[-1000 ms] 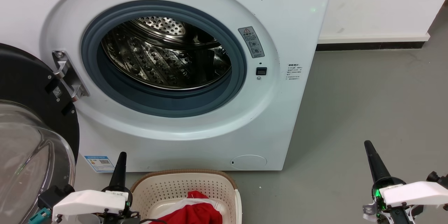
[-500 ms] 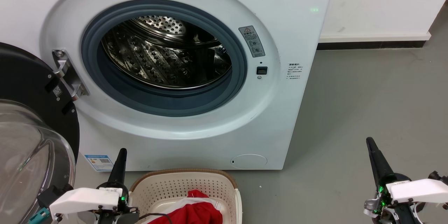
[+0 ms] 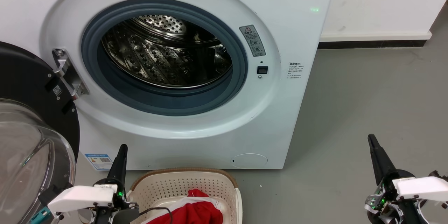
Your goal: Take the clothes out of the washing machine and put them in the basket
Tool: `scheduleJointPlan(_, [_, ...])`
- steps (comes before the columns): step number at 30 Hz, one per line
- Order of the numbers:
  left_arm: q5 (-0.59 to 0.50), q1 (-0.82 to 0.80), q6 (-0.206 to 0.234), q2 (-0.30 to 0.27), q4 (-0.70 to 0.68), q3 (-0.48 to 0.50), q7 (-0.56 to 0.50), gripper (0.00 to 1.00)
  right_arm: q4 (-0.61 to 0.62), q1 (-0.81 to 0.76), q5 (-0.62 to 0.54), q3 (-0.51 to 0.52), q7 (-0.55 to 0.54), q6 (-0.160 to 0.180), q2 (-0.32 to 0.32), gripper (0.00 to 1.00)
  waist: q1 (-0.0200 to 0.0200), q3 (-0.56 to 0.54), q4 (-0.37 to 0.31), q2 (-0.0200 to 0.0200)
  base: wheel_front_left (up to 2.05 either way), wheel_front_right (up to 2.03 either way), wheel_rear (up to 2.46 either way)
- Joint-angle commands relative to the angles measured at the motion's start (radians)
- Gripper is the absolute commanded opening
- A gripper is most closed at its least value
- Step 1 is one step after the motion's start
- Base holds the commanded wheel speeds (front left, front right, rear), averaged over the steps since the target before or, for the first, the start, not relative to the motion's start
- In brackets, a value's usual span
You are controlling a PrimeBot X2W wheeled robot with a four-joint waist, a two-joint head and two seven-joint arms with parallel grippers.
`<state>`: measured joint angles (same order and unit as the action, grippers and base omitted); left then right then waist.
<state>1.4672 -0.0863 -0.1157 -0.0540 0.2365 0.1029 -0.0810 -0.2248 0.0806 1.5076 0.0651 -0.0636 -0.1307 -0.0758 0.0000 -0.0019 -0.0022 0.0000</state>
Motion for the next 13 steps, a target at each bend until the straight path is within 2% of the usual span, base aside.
scheduleJointPlan(1, [0.021, -0.016, -0.008, 0.002, 0.001, 0.004, -0.005, 0.0, -0.001, 0.015, 0.019, 0.004, -0.006, 0.0, 0.0, 0.0, 0.0, 0.0, 0.0, 0.0, 0.0, 0.0, 0.0])
scheduleJointPlan(13, [0.109, -0.027, -0.015, 0.004, 0.007, 0.012, -0.028, 0.0, -0.015, 0.03, 0.1, 0.014, -0.02, 0.0, 0.002, 0.0, 0.0, 0.003, 0.002, 0.0, 0.0, 0.0, 0.0])
